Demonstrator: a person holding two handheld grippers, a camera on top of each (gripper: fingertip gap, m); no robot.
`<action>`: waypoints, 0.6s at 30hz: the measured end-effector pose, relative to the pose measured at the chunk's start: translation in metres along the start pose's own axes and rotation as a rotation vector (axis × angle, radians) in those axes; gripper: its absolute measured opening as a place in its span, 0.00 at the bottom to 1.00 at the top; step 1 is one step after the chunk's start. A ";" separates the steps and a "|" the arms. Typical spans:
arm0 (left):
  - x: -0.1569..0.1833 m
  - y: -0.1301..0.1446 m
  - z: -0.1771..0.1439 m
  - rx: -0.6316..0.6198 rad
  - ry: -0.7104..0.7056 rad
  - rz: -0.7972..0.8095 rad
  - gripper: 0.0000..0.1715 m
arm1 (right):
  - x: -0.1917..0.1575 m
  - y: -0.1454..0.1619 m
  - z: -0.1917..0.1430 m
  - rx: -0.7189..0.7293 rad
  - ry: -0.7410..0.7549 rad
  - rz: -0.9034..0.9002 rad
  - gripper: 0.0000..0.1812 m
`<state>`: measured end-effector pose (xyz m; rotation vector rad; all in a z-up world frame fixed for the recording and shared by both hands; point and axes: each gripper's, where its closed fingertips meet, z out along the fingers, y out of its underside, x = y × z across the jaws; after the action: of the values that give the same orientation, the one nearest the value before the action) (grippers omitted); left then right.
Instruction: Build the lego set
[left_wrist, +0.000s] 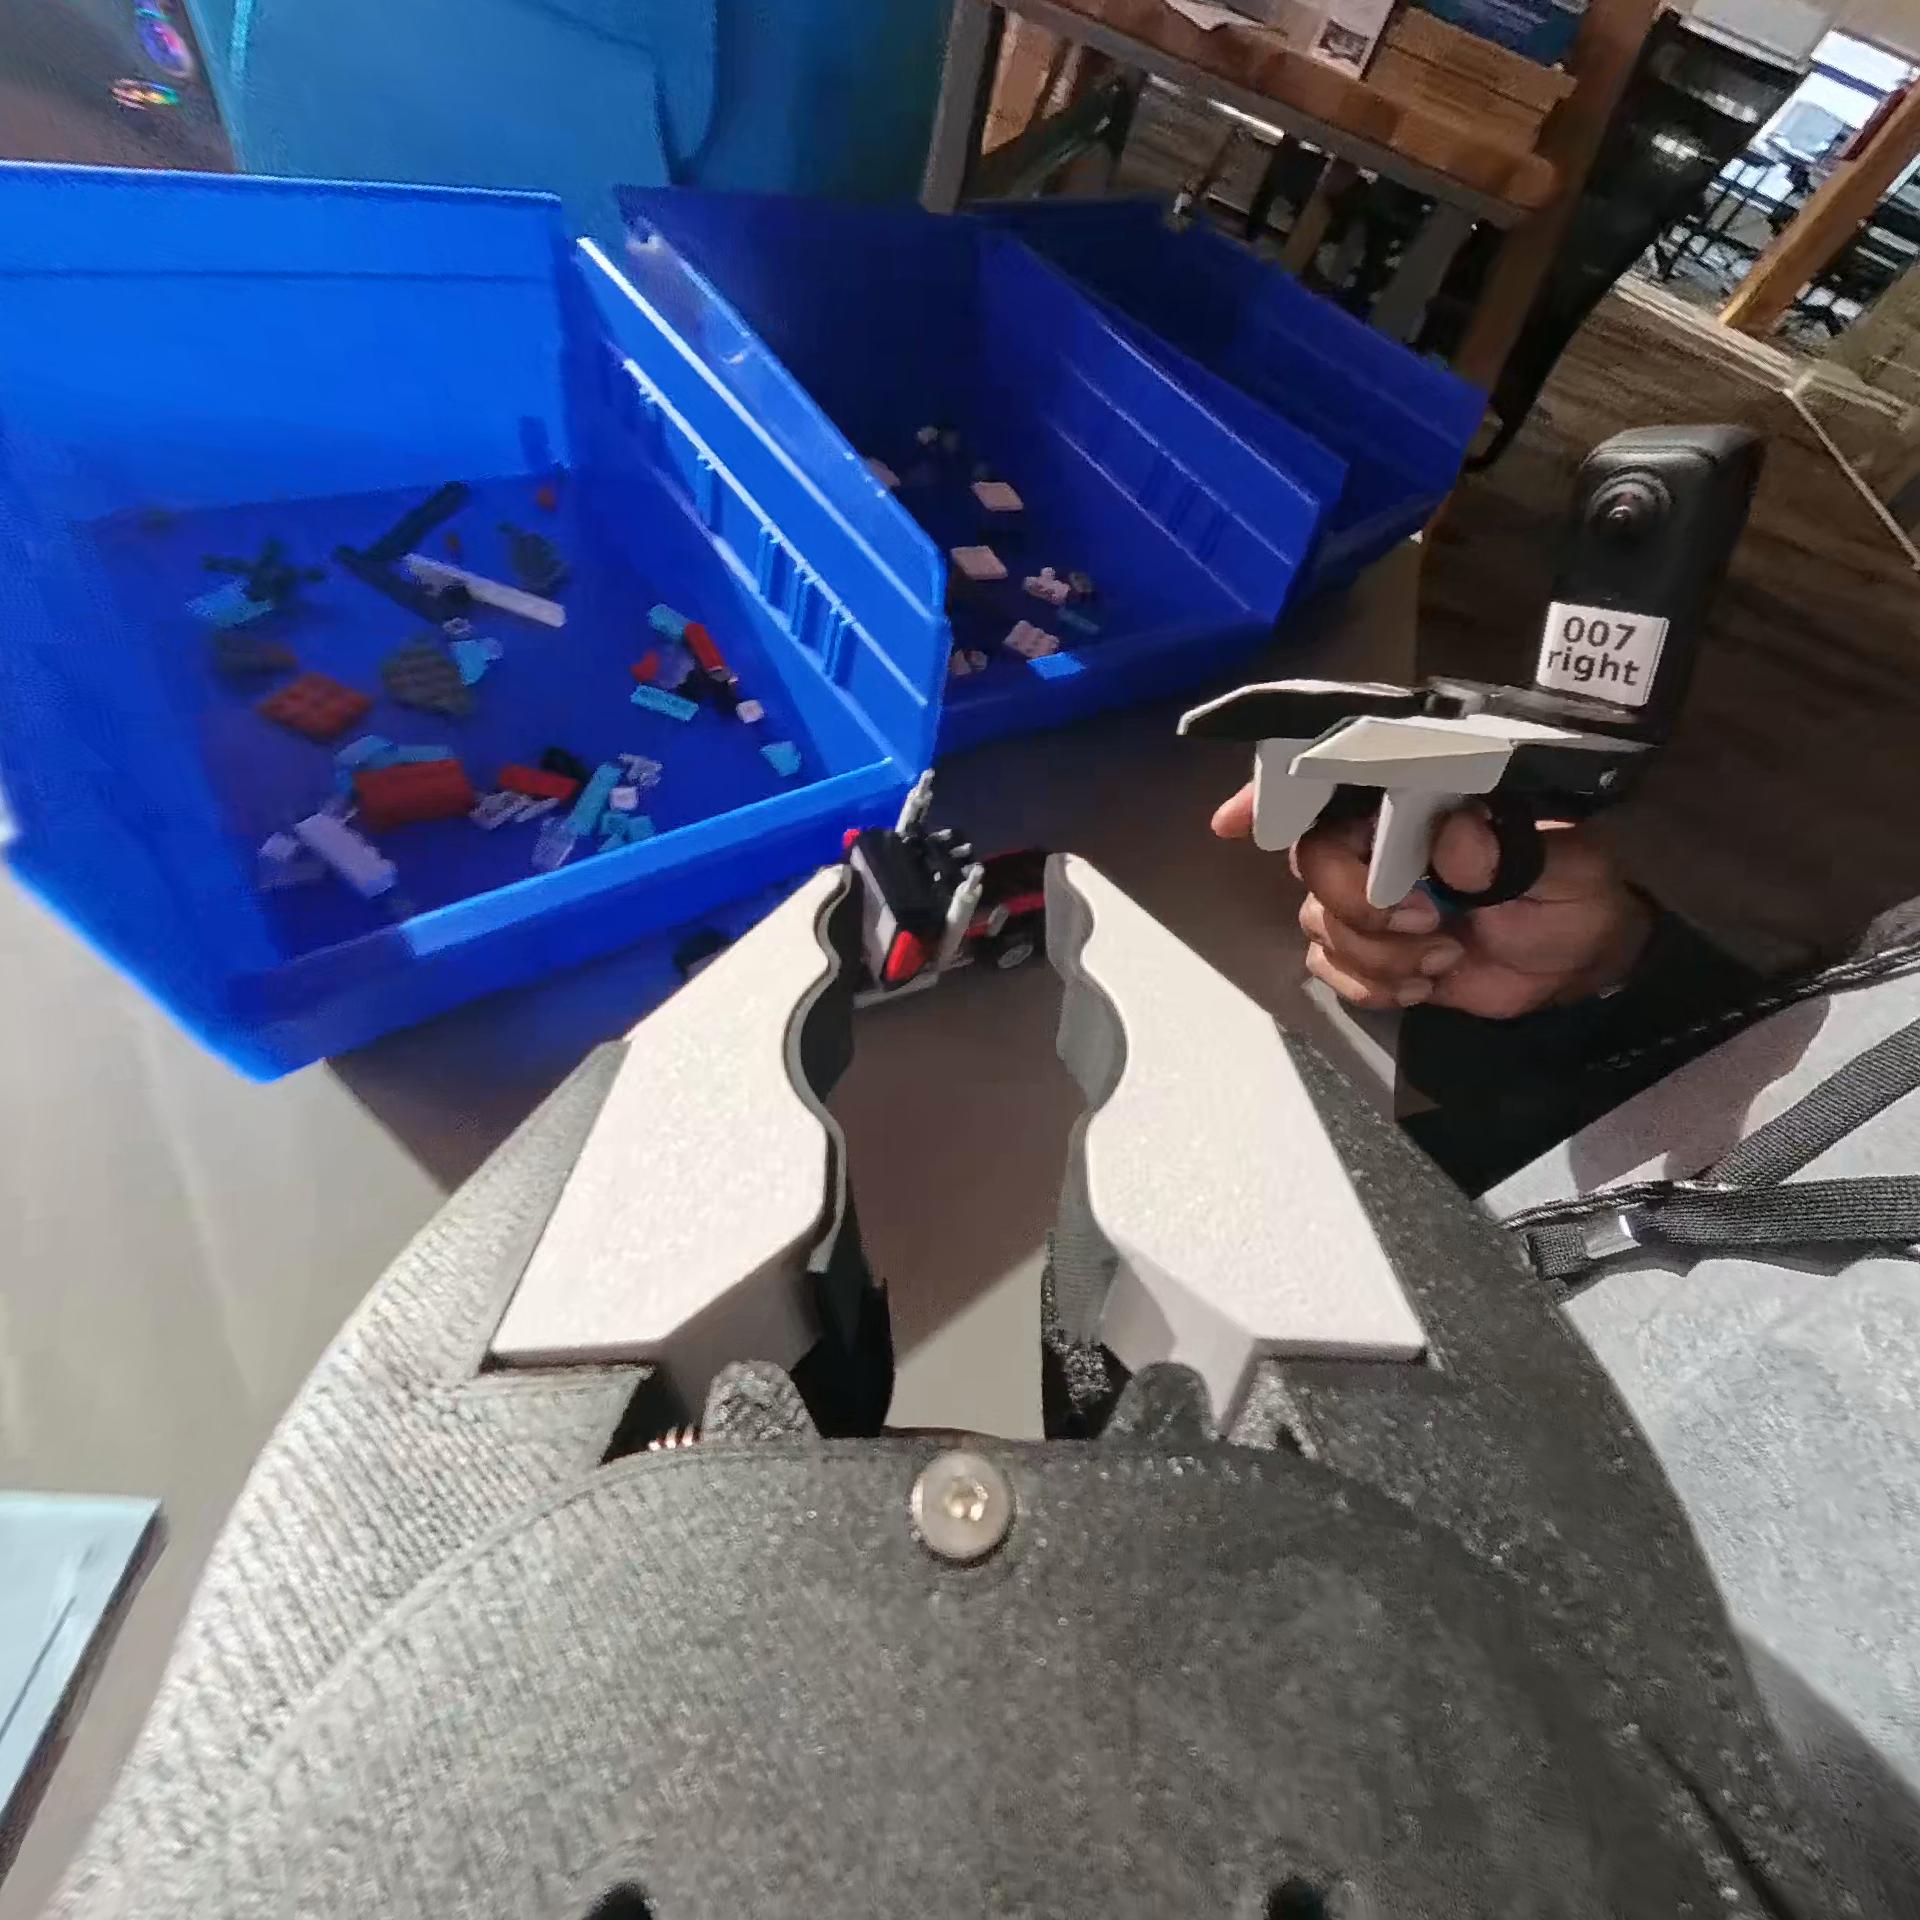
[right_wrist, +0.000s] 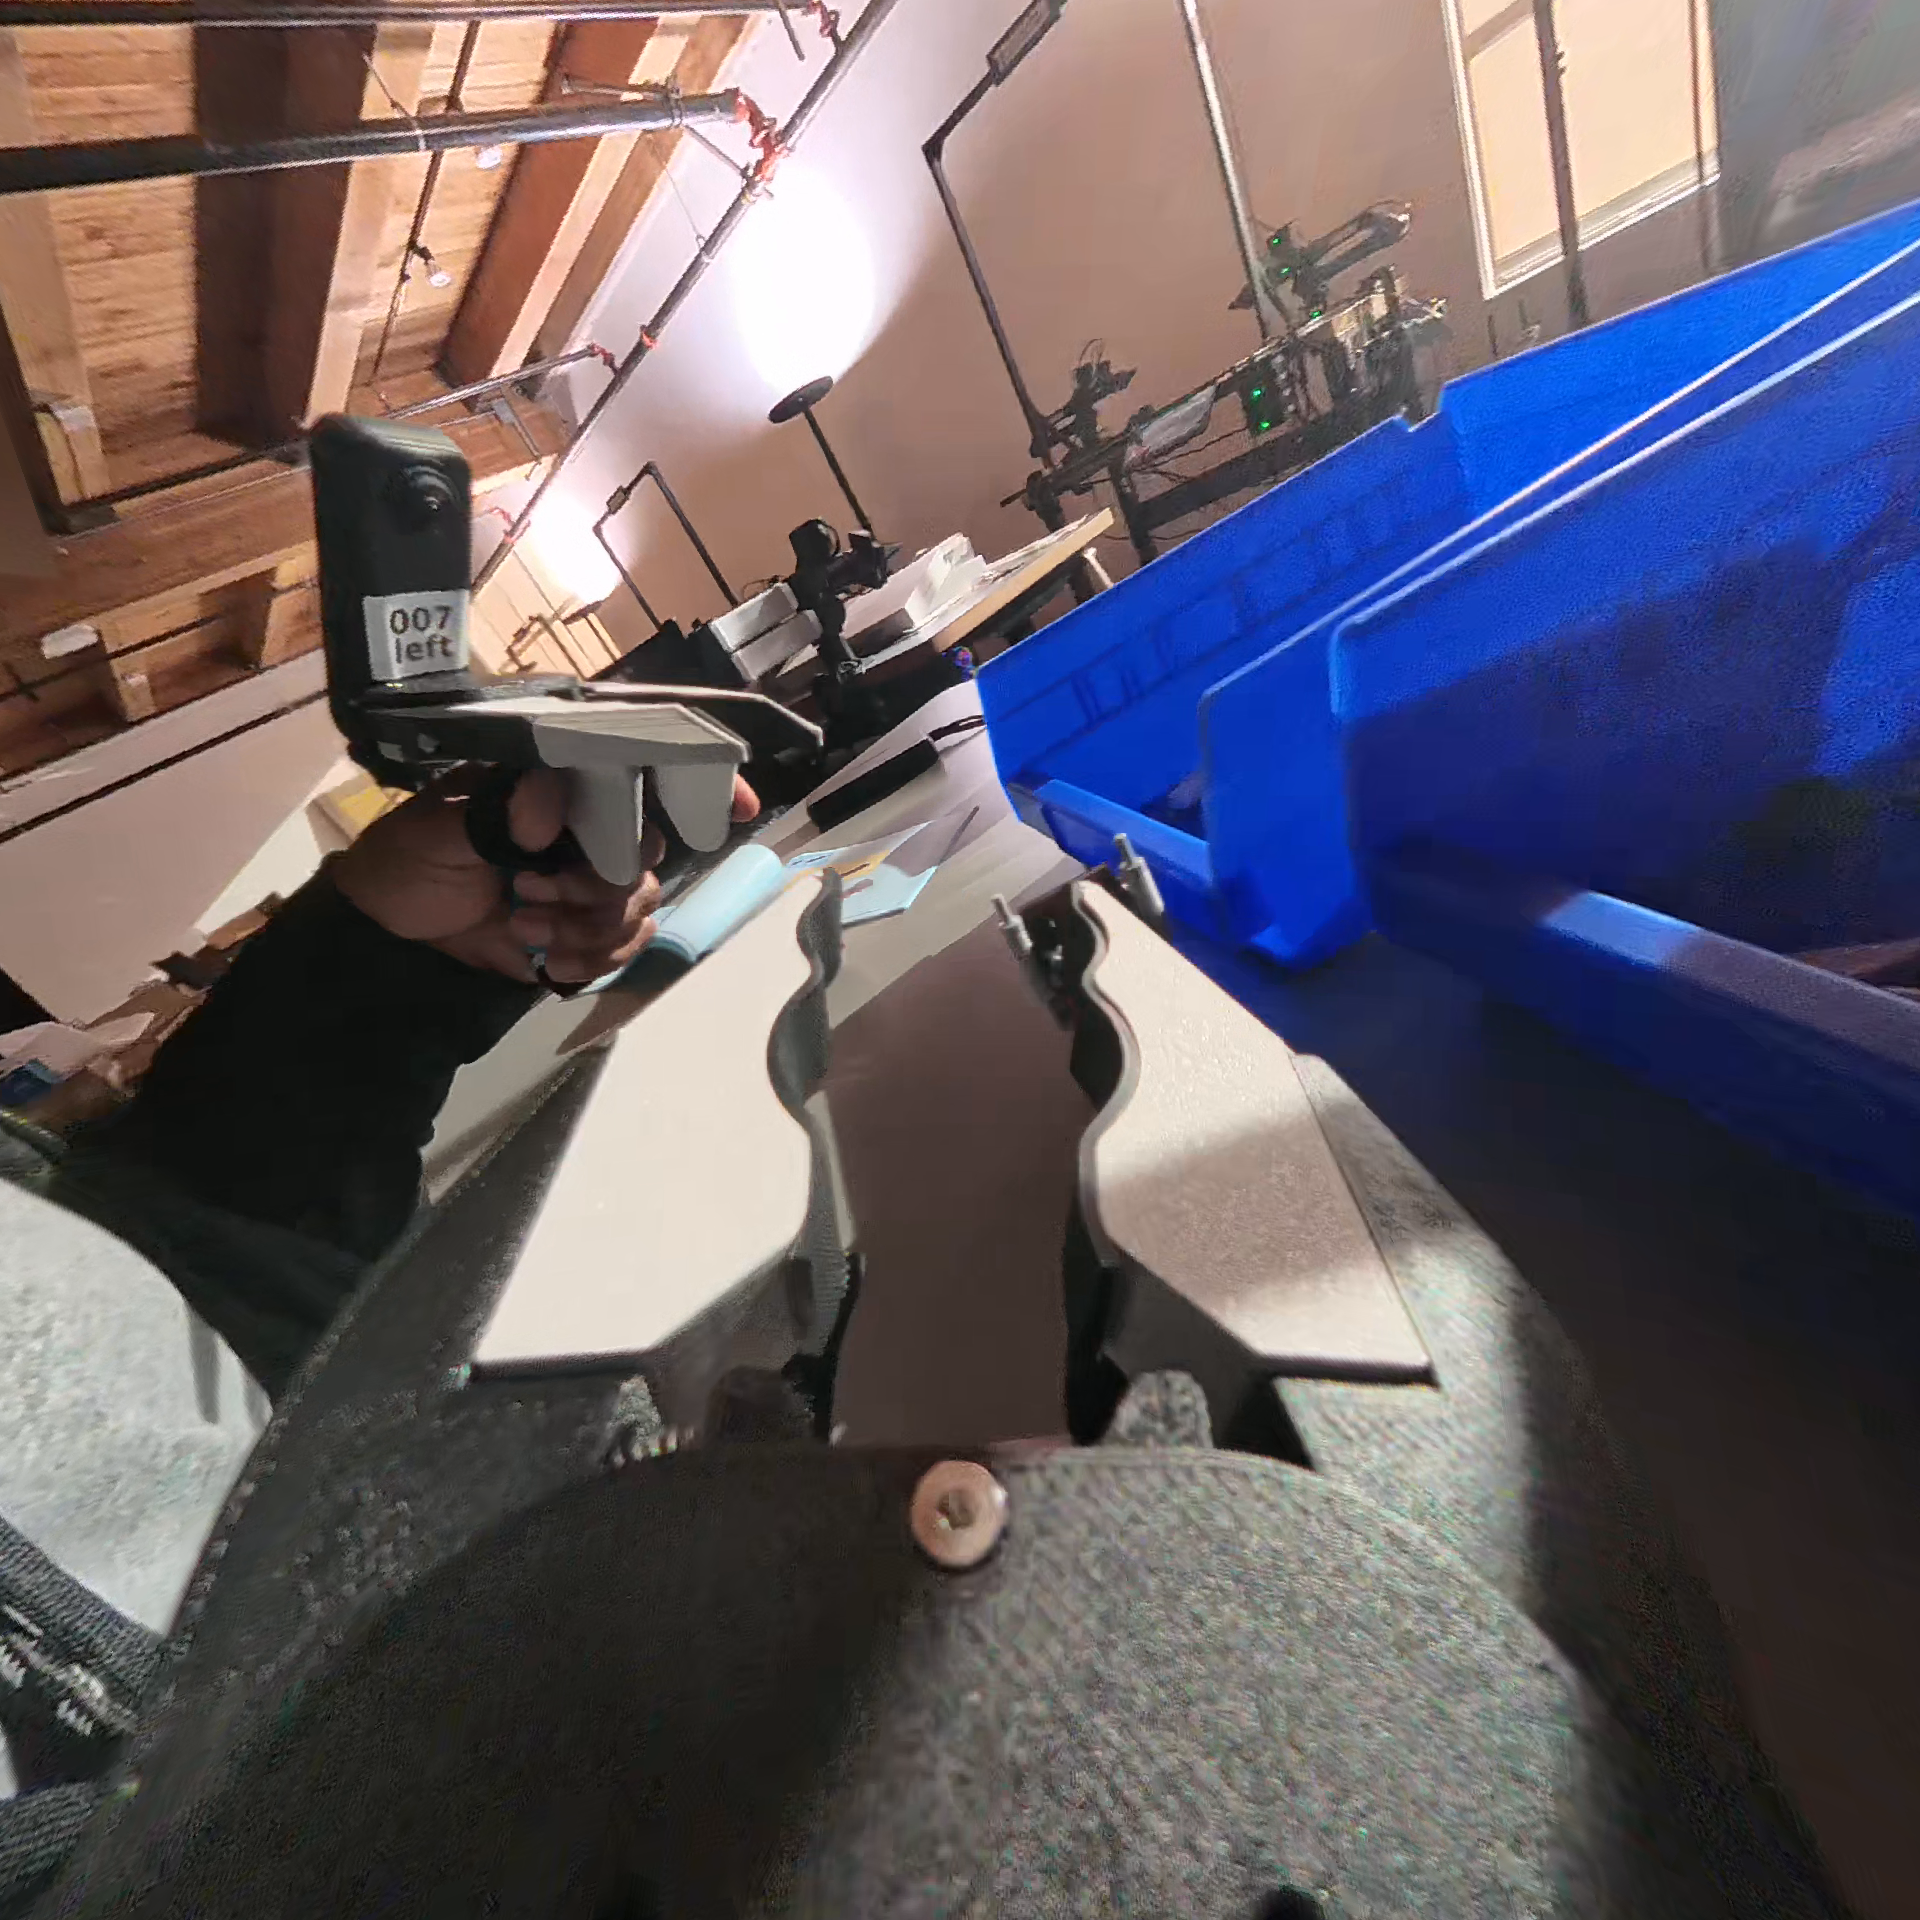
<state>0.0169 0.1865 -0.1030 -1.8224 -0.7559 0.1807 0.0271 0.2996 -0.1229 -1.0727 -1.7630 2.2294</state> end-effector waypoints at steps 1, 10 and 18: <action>0.005 -0.005 0.009 -0.008 0.019 0.011 0.22 | 0.005 -0.003 -0.004 0.008 0.015 -0.003 0.24; 0.073 -0.064 0.098 -0.098 0.234 0.185 0.22 | 0.040 -0.026 -0.038 0.079 0.117 -0.007 0.22; 0.137 -0.108 0.201 -0.225 0.418 0.376 0.22 | 0.061 -0.050 -0.079 0.180 0.151 -0.019 0.22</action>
<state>-0.0131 0.4463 -0.0526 -2.1133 -0.1405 -0.0470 0.0104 0.4098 -0.1125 -1.1468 -1.4763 2.1823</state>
